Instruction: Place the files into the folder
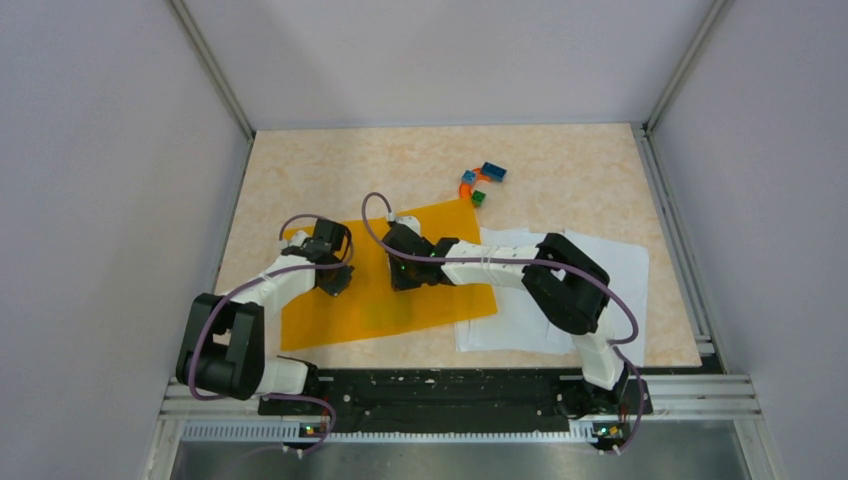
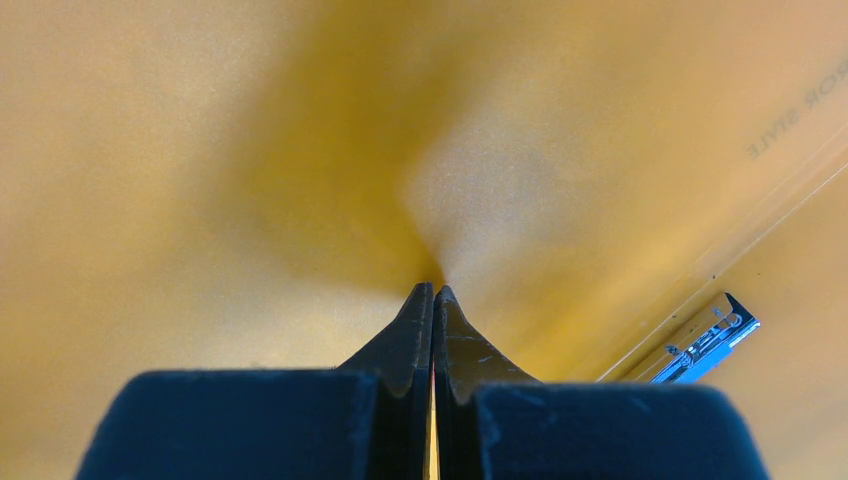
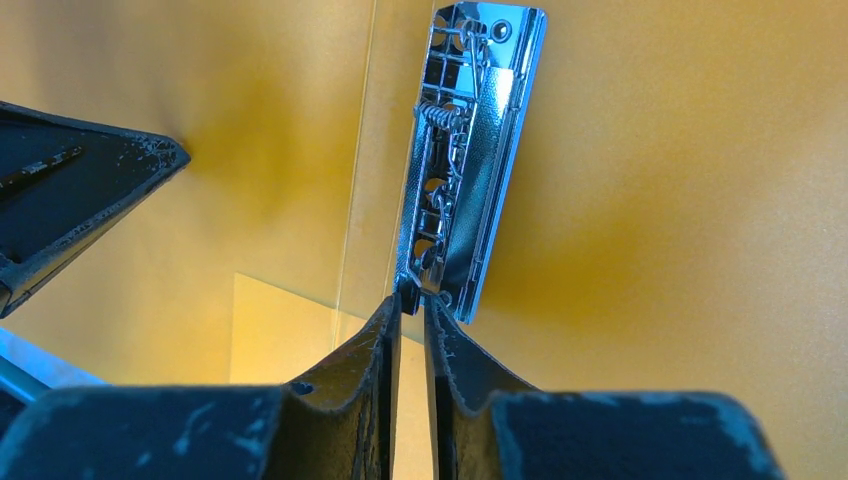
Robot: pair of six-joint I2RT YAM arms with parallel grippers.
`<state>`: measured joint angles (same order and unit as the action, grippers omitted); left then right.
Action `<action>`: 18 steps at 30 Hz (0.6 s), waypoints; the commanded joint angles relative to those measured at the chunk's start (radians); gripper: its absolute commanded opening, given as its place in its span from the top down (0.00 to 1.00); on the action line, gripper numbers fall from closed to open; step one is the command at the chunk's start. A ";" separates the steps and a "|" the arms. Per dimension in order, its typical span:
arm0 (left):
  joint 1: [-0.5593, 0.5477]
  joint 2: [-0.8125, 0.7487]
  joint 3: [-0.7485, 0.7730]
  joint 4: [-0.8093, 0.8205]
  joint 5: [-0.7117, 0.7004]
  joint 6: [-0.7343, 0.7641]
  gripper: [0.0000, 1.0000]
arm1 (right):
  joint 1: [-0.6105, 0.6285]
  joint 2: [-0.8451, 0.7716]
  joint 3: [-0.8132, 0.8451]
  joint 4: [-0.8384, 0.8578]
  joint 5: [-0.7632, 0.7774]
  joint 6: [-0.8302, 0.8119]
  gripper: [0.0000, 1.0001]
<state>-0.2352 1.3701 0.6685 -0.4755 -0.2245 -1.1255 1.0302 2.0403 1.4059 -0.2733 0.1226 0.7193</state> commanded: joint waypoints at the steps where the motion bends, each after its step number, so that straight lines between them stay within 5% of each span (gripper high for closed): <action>1: 0.003 0.036 -0.046 -0.054 0.008 0.014 1.00 | -0.011 0.020 -0.003 -0.004 0.055 0.014 0.87; 18: 0.004 0.051 -0.048 -0.051 0.015 0.012 1.00 | 0.009 -0.019 -0.104 0.047 0.072 0.018 0.84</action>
<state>-0.2352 1.3727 0.6678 -0.4690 -0.2222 -1.1240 1.0389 2.0399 1.3689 -0.2466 0.1921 0.7296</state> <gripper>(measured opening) 0.010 0.143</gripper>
